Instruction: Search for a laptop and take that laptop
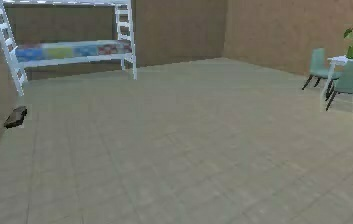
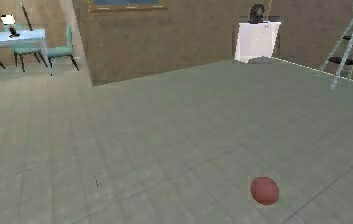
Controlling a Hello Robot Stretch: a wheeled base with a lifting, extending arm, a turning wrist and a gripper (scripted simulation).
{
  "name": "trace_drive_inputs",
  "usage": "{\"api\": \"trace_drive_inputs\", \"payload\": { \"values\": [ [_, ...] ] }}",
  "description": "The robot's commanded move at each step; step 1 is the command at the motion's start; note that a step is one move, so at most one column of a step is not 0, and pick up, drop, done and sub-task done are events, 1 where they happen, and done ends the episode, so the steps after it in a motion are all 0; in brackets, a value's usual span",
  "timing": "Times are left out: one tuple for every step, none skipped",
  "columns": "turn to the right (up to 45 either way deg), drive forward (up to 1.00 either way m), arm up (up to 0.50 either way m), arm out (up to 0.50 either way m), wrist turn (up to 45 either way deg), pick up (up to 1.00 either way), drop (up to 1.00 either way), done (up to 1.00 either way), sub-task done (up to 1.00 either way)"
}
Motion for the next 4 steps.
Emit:
{"api": "trace_drive_inputs", "payload": {
  "values": [
    [45.0, 0.00, 0.00, 0.00, 0.0, 0.00, 0.00, 0.00, 0.00],
    [45.0, 0.00, 0.00, 0.00, 0.0, 0.00, 0.00, 0.00, 0.00],
    [6.0, 0.00, 0.00, 0.00, 0.0, 0.00, 0.00, 0.00, 0.00],
    [0.0, 0.95, 0.00, 0.00, 0.0, 0.00, 0.00, 0.00, 0.00]
  ]
}}
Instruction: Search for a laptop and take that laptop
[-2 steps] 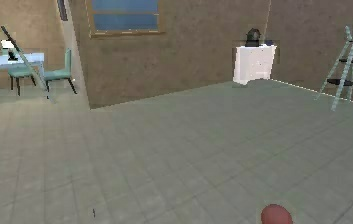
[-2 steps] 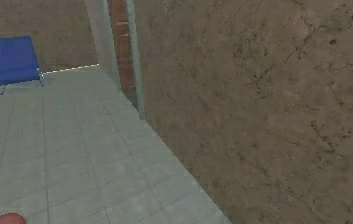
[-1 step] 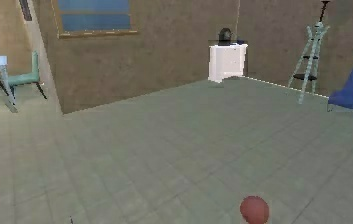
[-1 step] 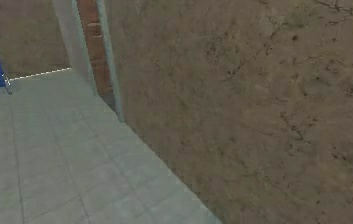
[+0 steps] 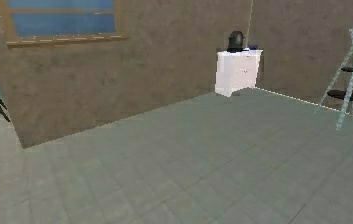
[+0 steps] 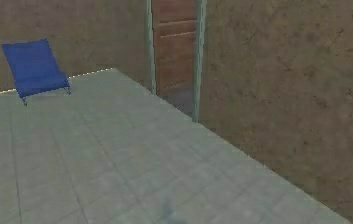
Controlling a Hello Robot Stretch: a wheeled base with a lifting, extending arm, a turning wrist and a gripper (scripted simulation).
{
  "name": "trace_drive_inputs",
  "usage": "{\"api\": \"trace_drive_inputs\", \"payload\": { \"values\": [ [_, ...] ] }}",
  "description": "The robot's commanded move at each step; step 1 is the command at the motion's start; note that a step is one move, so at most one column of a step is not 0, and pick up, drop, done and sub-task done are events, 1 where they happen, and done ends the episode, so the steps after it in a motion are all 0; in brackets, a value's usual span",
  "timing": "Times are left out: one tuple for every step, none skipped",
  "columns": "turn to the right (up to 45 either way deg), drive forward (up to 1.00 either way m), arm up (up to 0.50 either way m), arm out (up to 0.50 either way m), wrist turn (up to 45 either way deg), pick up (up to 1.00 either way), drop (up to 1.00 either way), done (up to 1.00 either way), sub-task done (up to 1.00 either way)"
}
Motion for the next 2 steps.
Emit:
{"api": "trace_drive_inputs", "payload": {
  "values": [
    [-33.0, 0.00, 0.00, 0.00, 0.0, 0.00, 0.00, 0.00, 0.00],
    [0.0, 0.30, 0.00, 0.00, 0.0, 0.00, 0.00, 0.00, 0.00]
  ]
}}
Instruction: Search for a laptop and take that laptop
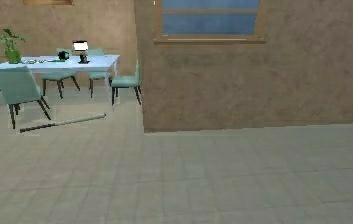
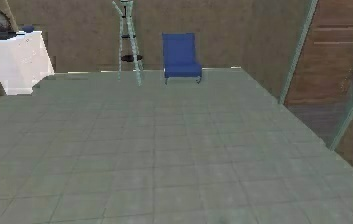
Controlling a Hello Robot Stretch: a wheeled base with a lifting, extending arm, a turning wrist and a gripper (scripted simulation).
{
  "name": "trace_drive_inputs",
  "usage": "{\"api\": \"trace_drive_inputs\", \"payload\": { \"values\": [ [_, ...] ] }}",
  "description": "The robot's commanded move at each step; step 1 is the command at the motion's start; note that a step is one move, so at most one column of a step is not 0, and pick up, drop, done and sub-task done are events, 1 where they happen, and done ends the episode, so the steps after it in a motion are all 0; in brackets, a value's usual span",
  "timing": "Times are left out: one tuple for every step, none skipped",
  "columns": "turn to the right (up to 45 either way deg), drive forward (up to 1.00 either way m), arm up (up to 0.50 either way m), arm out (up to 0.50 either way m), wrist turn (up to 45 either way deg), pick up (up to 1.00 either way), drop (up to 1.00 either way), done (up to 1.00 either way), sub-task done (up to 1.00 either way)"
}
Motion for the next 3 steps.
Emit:
{"api": "trace_drive_inputs", "payload": {
  "values": [
    [45.0, 0.00, 0.00, 0.00, 0.0, 0.00, 0.00, 0.00, 0.00],
    [24.0, 0.00, 0.00, 0.00, 0.0, 0.00, 0.00, 0.00, 0.00],
    [0.0, 0.80, 0.00, 0.00, 0.0, 0.00, 0.00, 0.00, 0.00]
  ]
}}
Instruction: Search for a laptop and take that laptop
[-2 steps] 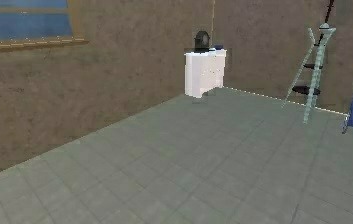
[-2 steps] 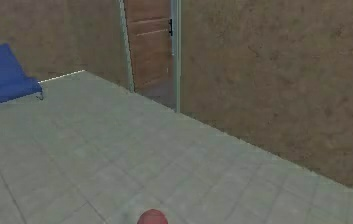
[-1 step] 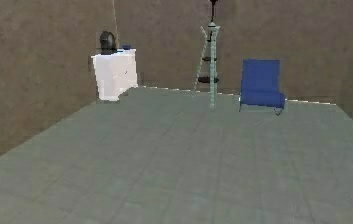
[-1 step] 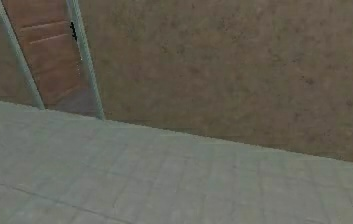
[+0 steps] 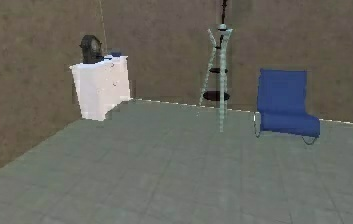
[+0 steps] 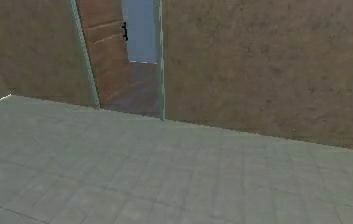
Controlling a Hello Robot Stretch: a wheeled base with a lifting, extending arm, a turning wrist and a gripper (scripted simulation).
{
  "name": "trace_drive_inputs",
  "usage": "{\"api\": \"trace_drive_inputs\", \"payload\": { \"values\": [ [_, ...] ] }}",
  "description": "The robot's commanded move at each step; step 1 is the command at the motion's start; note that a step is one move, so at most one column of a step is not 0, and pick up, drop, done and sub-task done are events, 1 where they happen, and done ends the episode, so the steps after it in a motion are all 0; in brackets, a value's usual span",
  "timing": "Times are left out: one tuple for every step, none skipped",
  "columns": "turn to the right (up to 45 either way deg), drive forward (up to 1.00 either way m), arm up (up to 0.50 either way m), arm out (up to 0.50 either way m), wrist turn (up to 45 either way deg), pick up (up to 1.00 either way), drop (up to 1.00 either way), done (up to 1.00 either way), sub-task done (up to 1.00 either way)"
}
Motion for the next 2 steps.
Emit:
{"api": "trace_drive_inputs", "payload": {
  "values": [
    [45.0, 0.00, 0.00, 0.00, 0.0, 0.00, 0.00, 0.00, 0.00],
    [12.0, 0.00, 0.00, 0.00, 0.0, 0.00, 0.00, 0.00, 0.00]
  ]
}}
